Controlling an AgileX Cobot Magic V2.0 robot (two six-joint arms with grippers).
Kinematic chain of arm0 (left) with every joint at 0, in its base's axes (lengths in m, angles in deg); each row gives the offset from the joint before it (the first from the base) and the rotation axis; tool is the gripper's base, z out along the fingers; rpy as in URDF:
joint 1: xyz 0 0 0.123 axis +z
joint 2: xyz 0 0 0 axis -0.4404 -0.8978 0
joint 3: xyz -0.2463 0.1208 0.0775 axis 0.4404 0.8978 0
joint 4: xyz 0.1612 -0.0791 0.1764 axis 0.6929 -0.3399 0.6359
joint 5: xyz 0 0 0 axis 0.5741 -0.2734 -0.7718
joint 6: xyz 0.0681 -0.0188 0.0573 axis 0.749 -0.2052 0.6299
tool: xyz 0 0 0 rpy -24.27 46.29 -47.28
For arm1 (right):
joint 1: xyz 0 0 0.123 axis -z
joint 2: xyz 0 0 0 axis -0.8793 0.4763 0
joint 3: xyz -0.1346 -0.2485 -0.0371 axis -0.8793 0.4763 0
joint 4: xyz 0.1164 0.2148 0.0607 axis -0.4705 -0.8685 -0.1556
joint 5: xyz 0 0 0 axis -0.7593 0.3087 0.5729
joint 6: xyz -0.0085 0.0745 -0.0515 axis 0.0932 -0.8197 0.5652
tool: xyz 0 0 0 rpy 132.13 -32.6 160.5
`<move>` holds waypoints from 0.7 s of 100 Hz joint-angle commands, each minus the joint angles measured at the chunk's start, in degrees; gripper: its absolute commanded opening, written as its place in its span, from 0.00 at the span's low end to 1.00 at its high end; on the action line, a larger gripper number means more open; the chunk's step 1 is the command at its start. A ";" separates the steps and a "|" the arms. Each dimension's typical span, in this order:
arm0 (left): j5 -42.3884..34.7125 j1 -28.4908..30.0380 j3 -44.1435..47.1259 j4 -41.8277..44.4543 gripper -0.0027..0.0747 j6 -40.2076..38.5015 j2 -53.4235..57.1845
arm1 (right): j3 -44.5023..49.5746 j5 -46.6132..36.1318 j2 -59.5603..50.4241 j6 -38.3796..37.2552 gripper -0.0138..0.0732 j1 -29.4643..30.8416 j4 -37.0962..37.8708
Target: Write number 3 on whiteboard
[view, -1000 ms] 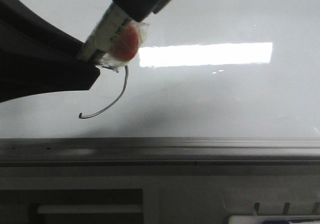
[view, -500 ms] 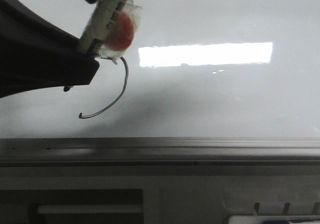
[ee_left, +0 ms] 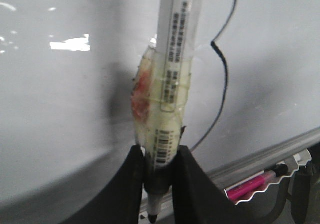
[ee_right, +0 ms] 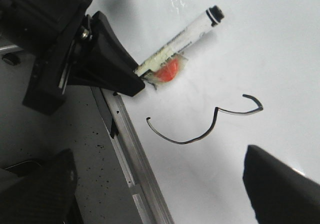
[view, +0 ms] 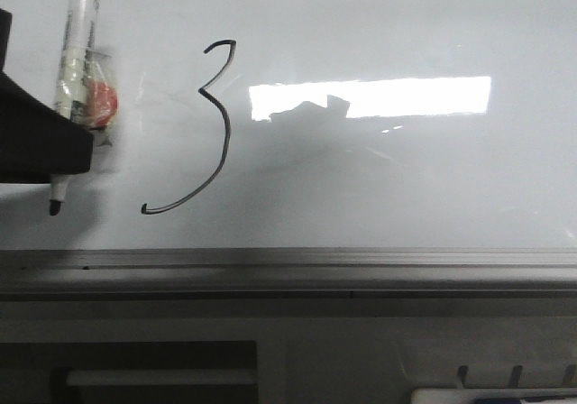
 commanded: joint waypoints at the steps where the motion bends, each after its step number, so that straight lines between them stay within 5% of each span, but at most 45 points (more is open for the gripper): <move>1: -3.10 1.49 -2.00 -1.09 0.01 -0.54 0.45 | -1.91 -3.13 -1.70 -0.20 0.85 0.30 1.37; 70: -1.77 2.62 -2.00 -1.98 0.05 -0.54 0.45 | -1.91 -3.13 -1.70 -0.20 0.85 0.30 1.27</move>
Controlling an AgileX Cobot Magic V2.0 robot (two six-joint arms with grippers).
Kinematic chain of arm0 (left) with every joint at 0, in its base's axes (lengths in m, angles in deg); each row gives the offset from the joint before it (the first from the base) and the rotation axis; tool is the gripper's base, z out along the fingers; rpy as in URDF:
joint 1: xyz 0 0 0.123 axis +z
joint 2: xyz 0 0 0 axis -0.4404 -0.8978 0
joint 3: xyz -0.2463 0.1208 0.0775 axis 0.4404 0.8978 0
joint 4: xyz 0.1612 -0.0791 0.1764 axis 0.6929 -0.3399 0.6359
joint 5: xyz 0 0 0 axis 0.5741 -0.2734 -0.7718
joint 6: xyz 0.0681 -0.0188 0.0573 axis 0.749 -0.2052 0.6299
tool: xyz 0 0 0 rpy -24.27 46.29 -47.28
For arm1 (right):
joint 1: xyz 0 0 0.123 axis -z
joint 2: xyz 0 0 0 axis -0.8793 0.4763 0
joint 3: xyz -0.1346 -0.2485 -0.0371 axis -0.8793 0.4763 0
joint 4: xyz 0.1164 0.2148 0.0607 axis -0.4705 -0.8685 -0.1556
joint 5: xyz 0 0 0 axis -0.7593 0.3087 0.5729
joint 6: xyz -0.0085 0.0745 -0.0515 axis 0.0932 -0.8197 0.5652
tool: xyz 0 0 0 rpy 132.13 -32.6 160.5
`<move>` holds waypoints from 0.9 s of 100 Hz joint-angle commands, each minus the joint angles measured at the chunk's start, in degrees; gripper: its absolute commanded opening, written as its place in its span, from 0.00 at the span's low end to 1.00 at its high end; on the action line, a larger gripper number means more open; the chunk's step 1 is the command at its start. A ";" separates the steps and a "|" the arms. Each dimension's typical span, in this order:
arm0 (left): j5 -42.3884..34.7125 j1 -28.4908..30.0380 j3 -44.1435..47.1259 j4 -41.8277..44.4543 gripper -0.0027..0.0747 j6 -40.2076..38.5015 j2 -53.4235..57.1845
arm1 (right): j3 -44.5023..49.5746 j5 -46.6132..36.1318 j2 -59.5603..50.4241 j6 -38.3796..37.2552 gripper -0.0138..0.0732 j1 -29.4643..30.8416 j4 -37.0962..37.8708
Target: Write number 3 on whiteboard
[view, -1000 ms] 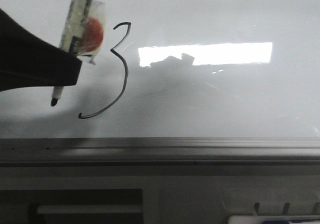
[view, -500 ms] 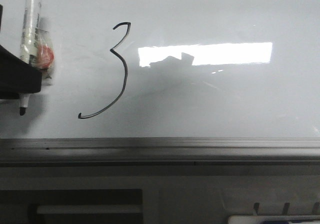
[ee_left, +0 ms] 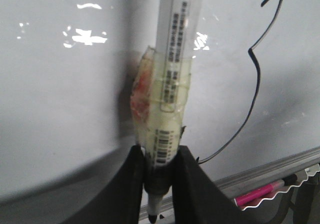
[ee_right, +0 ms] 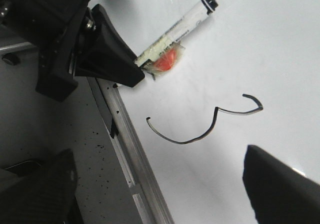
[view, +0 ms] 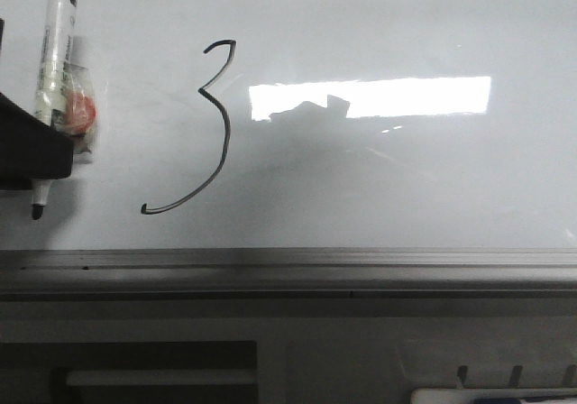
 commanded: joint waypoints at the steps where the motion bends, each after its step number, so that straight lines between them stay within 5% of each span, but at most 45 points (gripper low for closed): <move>1: -3.43 0.09 -2.00 -0.59 0.07 -0.54 0.45 | -1.91 -3.13 -1.70 -0.20 0.85 0.30 1.27; 24: -7.37 0.09 -2.00 -0.49 0.47 -0.54 0.45 | -1.91 -3.39 -1.70 -0.20 0.85 0.30 1.27; 55: -8.41 0.21 -2.00 5.60 0.50 1.61 2.72 | -1.91 -4.40 -2.31 -1.81 0.82 0.30 1.37; 70: -8.41 0.55 -2.00 10.20 0.44 1.70 9.43 | -1.67 -7.82 -4.97 -1.81 0.48 0.30 3.03; 82: -8.41 0.55 -2.00 16.18 0.20 1.84 15.91 | -1.01 -8.32 -7.47 -1.81 0.08 0.30 4.16; 90: -8.18 0.55 -2.00 19.79 0.01 1.84 19.95 | 1.11 -11.60 -9.89 -1.99 0.09 0.30 4.30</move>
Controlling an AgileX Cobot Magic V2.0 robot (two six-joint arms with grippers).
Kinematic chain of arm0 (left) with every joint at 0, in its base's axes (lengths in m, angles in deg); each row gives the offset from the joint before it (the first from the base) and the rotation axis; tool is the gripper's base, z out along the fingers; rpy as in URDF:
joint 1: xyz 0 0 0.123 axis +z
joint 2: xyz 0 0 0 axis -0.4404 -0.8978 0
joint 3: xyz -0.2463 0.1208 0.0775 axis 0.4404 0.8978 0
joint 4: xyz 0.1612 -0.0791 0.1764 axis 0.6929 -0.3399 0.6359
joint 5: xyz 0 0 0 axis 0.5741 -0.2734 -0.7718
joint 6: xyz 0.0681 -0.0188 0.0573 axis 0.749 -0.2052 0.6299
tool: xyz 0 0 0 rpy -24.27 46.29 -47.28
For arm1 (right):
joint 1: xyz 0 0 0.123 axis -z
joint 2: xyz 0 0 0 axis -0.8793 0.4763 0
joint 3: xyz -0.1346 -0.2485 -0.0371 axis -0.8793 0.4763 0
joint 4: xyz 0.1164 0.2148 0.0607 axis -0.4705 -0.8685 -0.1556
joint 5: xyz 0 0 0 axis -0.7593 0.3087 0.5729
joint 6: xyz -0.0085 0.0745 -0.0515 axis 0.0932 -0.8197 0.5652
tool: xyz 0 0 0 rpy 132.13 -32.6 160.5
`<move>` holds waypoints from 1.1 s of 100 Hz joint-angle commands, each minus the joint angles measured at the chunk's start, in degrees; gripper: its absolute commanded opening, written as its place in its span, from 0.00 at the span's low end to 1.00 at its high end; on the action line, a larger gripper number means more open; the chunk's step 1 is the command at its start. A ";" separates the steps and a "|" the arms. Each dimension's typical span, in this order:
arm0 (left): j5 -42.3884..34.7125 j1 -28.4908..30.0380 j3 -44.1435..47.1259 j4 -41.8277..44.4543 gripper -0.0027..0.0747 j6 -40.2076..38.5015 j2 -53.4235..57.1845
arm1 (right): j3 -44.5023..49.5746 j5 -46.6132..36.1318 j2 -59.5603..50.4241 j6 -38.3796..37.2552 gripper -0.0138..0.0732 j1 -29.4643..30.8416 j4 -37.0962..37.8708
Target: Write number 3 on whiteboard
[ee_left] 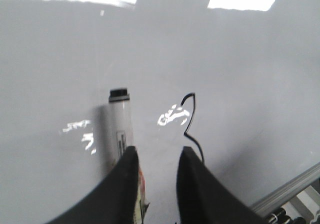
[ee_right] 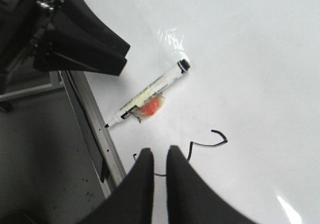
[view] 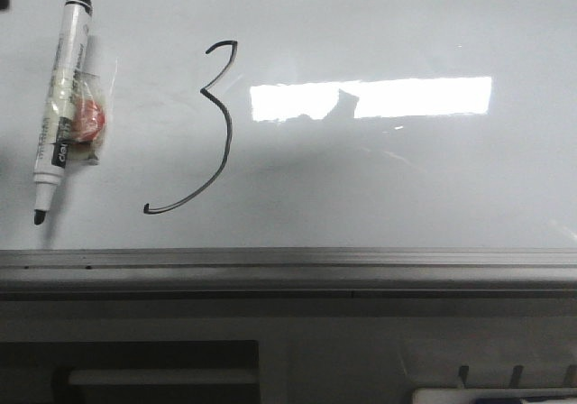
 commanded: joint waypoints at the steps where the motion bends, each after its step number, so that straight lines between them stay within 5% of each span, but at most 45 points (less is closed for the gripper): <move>1: -4.15 0.16 -2.00 4.65 0.01 0.15 4.30 | 0.65 -6.64 -3.92 -0.20 0.09 0.30 1.78; 40: 2.93 0.16 2.87 13.51 0.01 0.28 21.22 | 26.02 -32.89 -25.45 -0.30 0.09 0.30 1.78; 76: 6.28 0.16 10.43 14.01 0.01 0.28 31.07 | 46.62 -32.41 -43.29 -0.46 0.09 0.30 -1.07; 110: 7.15 0.16 10.43 10.97 0.01 0.28 31.07 | 49.10 -32.40 -46.93 -0.46 0.09 0.30 -2.53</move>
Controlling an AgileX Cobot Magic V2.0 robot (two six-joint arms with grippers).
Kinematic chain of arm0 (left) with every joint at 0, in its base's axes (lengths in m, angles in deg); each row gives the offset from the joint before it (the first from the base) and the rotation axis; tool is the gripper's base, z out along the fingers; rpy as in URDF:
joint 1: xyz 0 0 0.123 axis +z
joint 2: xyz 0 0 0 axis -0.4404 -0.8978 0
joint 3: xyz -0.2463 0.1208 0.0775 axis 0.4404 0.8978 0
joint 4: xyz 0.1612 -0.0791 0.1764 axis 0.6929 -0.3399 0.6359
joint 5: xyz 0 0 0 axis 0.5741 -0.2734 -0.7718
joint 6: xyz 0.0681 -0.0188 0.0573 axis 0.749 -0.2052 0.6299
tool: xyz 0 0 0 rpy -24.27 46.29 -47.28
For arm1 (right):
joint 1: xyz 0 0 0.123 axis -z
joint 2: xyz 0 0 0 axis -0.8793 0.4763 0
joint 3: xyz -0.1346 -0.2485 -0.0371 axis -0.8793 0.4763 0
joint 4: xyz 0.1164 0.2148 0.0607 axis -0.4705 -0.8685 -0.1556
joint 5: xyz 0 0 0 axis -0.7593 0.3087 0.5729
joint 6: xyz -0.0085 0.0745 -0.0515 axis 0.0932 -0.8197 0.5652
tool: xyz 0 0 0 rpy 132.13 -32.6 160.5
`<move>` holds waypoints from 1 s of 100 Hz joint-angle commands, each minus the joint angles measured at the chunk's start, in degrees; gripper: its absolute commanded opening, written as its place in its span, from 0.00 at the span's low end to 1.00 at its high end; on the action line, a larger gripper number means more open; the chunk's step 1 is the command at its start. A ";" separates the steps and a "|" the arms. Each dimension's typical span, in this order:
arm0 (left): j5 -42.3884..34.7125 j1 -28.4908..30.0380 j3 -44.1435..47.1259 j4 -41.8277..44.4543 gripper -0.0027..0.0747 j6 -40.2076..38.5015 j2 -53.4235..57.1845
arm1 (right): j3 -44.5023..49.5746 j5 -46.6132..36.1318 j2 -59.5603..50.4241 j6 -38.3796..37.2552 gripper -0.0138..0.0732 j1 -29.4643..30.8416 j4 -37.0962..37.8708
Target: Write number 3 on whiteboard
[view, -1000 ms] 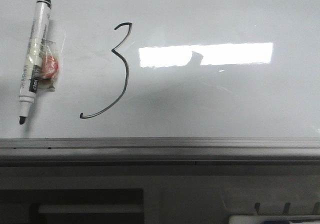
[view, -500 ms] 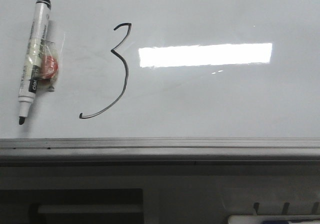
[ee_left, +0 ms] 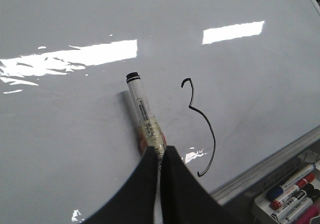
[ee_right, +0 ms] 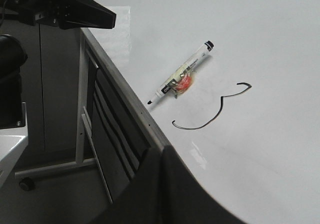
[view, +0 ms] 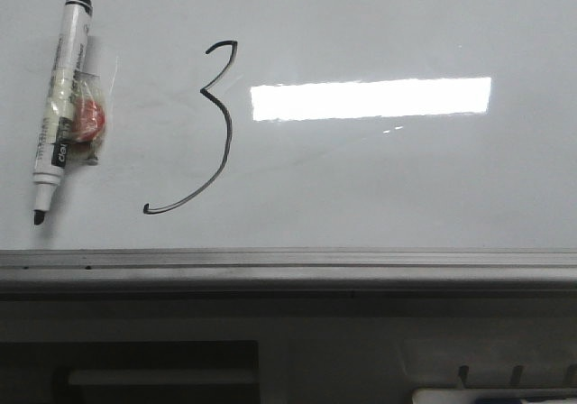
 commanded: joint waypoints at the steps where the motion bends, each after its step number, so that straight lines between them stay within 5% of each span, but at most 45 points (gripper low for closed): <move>1: -4.30 0.08 -1.48 -0.88 0.01 -0.06 -0.60 | -1.41 -4.53 0.23 -0.14 0.09 0.30 -0.03; 100: -4.14 0.54 1.21 -0.64 0.01 -0.06 -0.60 | -1.41 -4.53 0.23 -0.14 0.09 0.30 -0.03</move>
